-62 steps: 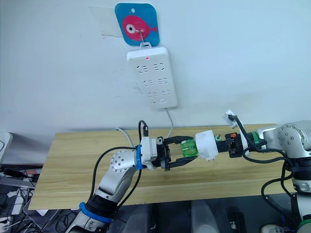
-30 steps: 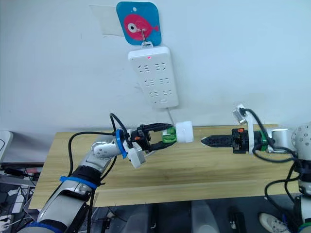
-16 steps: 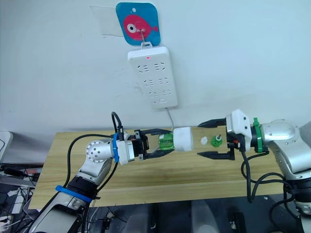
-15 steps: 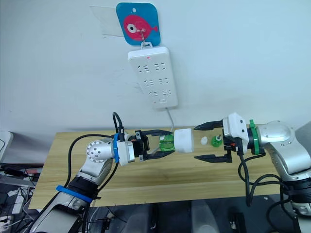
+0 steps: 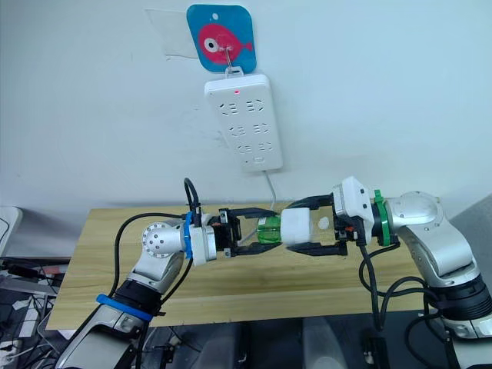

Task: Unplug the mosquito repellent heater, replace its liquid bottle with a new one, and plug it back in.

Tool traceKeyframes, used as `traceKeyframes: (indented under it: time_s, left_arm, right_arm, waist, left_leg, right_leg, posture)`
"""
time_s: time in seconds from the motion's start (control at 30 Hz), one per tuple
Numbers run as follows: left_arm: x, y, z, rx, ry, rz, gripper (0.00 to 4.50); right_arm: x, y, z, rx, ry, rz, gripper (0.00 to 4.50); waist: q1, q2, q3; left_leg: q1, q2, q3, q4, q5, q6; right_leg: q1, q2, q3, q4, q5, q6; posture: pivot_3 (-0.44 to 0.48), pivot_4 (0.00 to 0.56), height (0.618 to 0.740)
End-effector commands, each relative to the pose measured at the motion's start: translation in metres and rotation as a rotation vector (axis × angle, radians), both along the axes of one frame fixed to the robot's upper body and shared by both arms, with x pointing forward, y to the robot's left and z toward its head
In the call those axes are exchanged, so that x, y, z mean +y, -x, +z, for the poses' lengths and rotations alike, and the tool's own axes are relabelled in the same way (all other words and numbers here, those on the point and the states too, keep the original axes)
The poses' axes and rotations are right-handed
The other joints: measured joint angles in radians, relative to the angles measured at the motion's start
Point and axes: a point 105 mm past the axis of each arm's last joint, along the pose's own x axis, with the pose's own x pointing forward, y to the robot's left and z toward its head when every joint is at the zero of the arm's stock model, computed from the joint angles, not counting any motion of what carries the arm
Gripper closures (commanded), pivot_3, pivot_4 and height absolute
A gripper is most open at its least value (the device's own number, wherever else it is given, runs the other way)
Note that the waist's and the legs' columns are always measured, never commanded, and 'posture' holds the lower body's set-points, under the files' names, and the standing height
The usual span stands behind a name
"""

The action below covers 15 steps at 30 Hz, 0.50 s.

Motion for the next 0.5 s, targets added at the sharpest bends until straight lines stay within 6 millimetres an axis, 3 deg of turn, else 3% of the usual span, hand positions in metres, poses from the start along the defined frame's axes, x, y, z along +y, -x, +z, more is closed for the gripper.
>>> traceKeyframes:
  time_s: [0.03, 0.2, 0.27, 0.3, 0.33, 0.47, 0.5]
  left_arm:
    - [0.000, 0.004, 0.014, -0.050, 0.050, -0.006, 2.25]
    - [-0.001, 0.005, 0.013, -0.039, 0.044, -0.007, 2.25]
    - [-0.001, 0.003, 0.006, 0.039, 0.006, 0.003, 2.25]
    - [0.000, 0.004, 0.004, 0.090, -0.012, 0.003, 1.53]
    - [0.000, 0.004, 0.003, 0.125, -0.024, 0.003, 1.19]
    - [0.006, 0.000, 0.008, 0.321, -0.117, 0.037, 0.08]
    - [0.007, -0.002, 0.008, 0.392, -0.151, 0.058, 0.00]
  right_arm:
    - [0.003, 0.006, 0.003, -0.035, 0.015, 0.048, 1.52]
    - [0.004, 0.002, 0.004, -0.059, 0.007, 0.036, 1.52]
    - [0.003, -0.002, 0.002, -0.102, 0.009, 0.022, 1.52]
    - [0.000, -0.006, -0.002, -0.142, 0.019, 0.011, 1.52]
    - [-0.003, -0.008, -0.005, -0.171, 0.028, 0.006, 1.52]
    - [-0.017, -0.025, -0.025, -0.388, 0.124, -0.022, 1.52]
    - [-0.020, -0.028, -0.030, -0.448, 0.155, -0.010, 1.52]
  waist:
    - [0.000, 0.000, 0.000]
    - [0.000, 0.000, 0.000]
    - [0.000, 0.000, 0.000]
    - [-0.001, 0.000, 0.000]
    - [-0.001, 0.000, 0.000]
    - [-0.001, 0.000, 0.000]
    - [-0.001, 0.000, 0.000]
  left_leg:
    - [0.000, 0.000, 0.000, 0.000, 0.000, 0.000]
    - [0.000, 0.000, 0.000, 0.000, 0.000, 0.000]
    - [0.000, 0.000, 0.000, 0.000, 0.000, 0.000]
    - [0.000, 0.000, 0.000, 0.000, 0.000, 0.000]
    - [0.000, 0.000, 0.000, 0.000, 0.000, 0.000]
    - [0.001, 0.000, 0.000, 0.000, 0.000, 0.000]
    - [0.001, 0.000, 0.000, 0.000, 0.000, 0.000]
  right_leg:
    - [0.000, 0.000, 0.000, 0.000, 0.000, 0.000]
    - [0.000, 0.000, 0.000, 0.000, 0.000, 0.000]
    - [0.000, 0.000, 0.000, 0.000, 0.000, 0.000]
    - [0.000, 0.000, 0.000, 0.000, 0.000, 0.000]
    - [0.000, 0.000, 0.000, 0.000, 0.000, 0.000]
    - [0.000, 0.000, 0.000, 0.000, 0.000, 0.000]
    - [0.000, 0.000, 0.000, 0.001, 0.000, 0.000]
  posture:
    - [-0.128, 0.239, 0.740]
    - [-0.128, 0.239, 0.740]
    - [-0.125, 0.235, 0.740]
    - [-0.125, 0.235, 0.740]
    - [-0.125, 0.235, 0.740]
    - [-0.119, 0.229, 0.740]
    - [-0.116, 0.225, 0.740]
